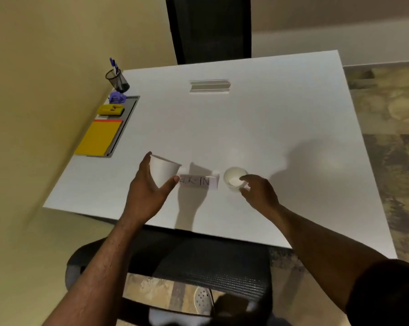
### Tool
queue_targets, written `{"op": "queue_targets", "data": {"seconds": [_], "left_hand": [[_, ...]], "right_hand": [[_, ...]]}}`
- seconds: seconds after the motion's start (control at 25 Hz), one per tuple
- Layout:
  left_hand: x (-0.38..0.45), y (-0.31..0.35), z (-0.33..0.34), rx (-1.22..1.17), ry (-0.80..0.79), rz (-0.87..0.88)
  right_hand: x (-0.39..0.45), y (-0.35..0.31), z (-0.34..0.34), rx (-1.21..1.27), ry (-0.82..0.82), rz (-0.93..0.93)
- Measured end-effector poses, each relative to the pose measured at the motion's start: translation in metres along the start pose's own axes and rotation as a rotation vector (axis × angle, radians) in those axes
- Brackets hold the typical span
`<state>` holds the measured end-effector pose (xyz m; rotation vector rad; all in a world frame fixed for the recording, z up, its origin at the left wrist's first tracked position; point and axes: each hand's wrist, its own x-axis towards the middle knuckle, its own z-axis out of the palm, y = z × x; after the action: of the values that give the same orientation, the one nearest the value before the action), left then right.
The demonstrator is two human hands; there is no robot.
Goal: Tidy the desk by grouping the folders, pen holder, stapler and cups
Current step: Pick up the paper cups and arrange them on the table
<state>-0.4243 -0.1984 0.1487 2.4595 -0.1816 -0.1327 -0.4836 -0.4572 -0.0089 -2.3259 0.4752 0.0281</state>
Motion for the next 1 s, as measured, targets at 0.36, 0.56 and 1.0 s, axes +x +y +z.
{"op": "queue_targets", "data": {"seconds": [0.36,0.56,1.0], "left_hand": [[-0.055,0.053,0.032,-0.103,0.032,0.010],[-0.115,0.091,0.039,-0.150,0.039,0.161],[-0.219,0.177,0.144,-0.372,-0.141,0.173]], "right_hand": [[-0.047,0.015,-0.038,0.089,0.139,-0.092],[-0.093,0.019,-0.077,0.149,0.142,-0.170],[-0.217,0.045,-0.208,0.385,-0.018,-0.196]]}}
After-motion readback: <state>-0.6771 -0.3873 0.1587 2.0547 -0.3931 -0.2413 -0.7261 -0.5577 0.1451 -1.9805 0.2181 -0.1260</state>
